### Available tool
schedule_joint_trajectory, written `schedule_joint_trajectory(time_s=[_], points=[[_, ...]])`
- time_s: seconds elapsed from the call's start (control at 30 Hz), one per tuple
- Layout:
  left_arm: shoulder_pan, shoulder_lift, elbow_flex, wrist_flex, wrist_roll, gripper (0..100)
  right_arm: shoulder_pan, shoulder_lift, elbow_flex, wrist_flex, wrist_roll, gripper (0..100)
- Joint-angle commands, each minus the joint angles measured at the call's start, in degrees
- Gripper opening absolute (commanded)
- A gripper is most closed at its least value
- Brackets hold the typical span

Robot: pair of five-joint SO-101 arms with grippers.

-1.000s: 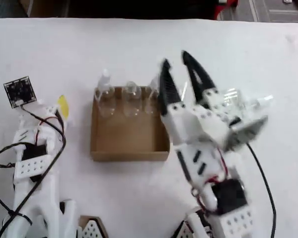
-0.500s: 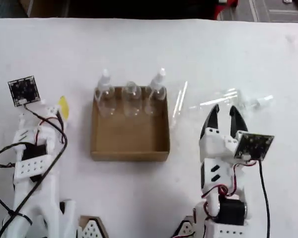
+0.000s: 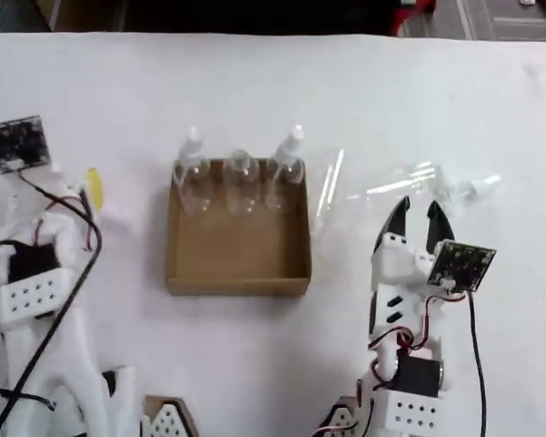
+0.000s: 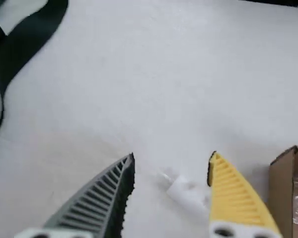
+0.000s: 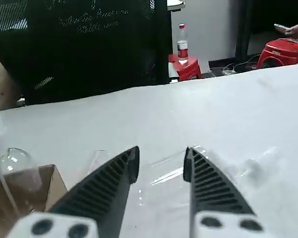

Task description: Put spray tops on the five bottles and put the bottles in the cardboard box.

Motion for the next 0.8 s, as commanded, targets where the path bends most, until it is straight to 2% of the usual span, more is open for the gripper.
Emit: schedule_joint_trajectory(time_s=[0.0,0.23,0.33,0.53,0.67,0.77], points=[[-2.9,-0.1,-11.5,8.9,-8.6,23,0.5,-0.5,0.5,0.6,0.8,12.7],[-2.9,-0.1,-18.8,20.0,-40.3,23,0.3,-0.4,0.5,1.2,0.8,12.7],[-3.3,-0.1,-19.2,22.8,-50.9,23,0.3,-0.4,0.5,1.2,0.8,12.7],[-5.2,0.0,-18.8,23.2,-64.7,23,0.3,-0.4,0.5,1.3,0.9,12.7],[-4.2,3.8,-16.1,22.3,-80.2,23,0.3,-0.4,0.5,1.3,0.9,12.7],[-3.5,10.9,-20.1,20.8,-78.9,23,0.3,-0.4,0.5,1.4,0.9,12.7]])
